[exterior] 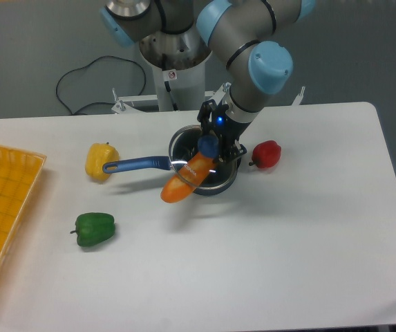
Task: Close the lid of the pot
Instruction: 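Hold the lid on the pot and adjust its seating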
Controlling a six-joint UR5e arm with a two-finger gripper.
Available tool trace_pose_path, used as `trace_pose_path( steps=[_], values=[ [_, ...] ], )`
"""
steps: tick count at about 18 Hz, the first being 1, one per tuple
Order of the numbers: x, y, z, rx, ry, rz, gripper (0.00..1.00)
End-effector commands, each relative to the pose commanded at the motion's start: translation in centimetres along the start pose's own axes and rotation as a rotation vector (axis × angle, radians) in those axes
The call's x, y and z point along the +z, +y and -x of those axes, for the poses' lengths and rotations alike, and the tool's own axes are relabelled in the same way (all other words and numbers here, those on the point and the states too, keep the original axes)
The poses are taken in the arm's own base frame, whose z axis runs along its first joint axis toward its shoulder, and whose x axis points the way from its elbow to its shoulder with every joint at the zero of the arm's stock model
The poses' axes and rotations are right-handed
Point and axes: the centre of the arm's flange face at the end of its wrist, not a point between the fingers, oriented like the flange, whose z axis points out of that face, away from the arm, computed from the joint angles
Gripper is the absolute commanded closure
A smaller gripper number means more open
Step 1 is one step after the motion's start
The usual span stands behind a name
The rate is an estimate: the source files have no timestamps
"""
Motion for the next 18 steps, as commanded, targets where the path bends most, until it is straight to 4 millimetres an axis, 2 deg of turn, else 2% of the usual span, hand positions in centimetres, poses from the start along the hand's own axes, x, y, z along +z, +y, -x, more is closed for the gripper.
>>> trace_pose_path(
  steps=[18],
  values=[
    [0.28, 0.43, -0.49, -0.001, 0.008, 0.023, 0.45]
  ],
)
